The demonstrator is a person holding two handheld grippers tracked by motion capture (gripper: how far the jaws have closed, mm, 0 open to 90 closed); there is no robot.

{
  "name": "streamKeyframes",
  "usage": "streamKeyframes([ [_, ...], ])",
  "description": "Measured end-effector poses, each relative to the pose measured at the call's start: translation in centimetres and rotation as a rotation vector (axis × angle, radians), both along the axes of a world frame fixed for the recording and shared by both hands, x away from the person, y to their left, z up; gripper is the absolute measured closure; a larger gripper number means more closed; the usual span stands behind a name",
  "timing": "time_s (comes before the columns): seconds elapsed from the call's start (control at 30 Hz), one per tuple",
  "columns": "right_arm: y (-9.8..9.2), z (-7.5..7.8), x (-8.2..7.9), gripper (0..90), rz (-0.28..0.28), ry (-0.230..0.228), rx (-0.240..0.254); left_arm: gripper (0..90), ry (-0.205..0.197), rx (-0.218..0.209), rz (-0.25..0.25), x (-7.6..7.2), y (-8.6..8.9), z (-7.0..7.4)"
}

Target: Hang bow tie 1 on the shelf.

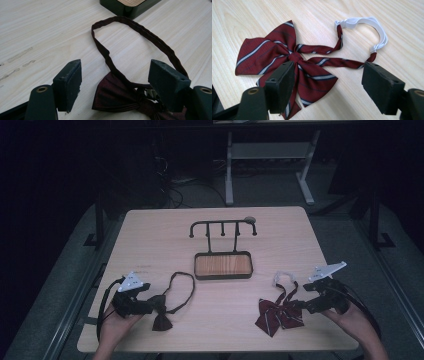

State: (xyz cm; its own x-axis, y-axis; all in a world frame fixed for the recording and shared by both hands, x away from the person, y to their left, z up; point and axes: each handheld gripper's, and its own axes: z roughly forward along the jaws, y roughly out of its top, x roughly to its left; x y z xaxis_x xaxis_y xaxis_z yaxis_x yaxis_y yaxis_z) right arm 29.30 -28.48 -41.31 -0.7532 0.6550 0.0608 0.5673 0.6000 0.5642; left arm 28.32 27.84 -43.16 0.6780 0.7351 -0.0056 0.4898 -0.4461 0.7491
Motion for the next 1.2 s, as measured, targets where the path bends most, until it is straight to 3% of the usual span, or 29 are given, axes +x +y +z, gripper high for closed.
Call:
streamKeyframes([
  [0.1, 0.4, 0.3, 0.5, 24.9, 0.003, 0.008, 0.005, 27.1, -0.003, -0.006, 0.006, 0.0, 0.1, 0.1],
  [0.17, 0.8, 0.5, 0.8, 25.2, 0.006, -0.006, -0.014, 27.1, -0.003, -0.008, 0.004, 0.0, 0.1, 0.1],
  [0.57, 1.9, 1.5, 3.0, 32.8, 0.002, 0.018, -0.072, 27.0, -0.006, 0.000, 0.003, 0.0, 0.2, 0.2],
  [0.87, 2.1, 1.3, 4.5, 39.2, -0.013, 0.035, -0.094, 27.0, -0.005, -0.004, -0.003, -0.1, 0.0, 0.2],
  [1.13, 2.1, 0.9, 5.8, 43.2, -0.032, 0.062, -0.106, 26.9, -0.006, -0.032, 0.003, -0.1, 0.0, 0.2],
  [1.2, 2.1, 0.9, 6.4, 44.9, -0.041, 0.083, -0.116, 26.9, -0.005, -0.029, 0.000, -0.1, 0.0, 0.2],
])
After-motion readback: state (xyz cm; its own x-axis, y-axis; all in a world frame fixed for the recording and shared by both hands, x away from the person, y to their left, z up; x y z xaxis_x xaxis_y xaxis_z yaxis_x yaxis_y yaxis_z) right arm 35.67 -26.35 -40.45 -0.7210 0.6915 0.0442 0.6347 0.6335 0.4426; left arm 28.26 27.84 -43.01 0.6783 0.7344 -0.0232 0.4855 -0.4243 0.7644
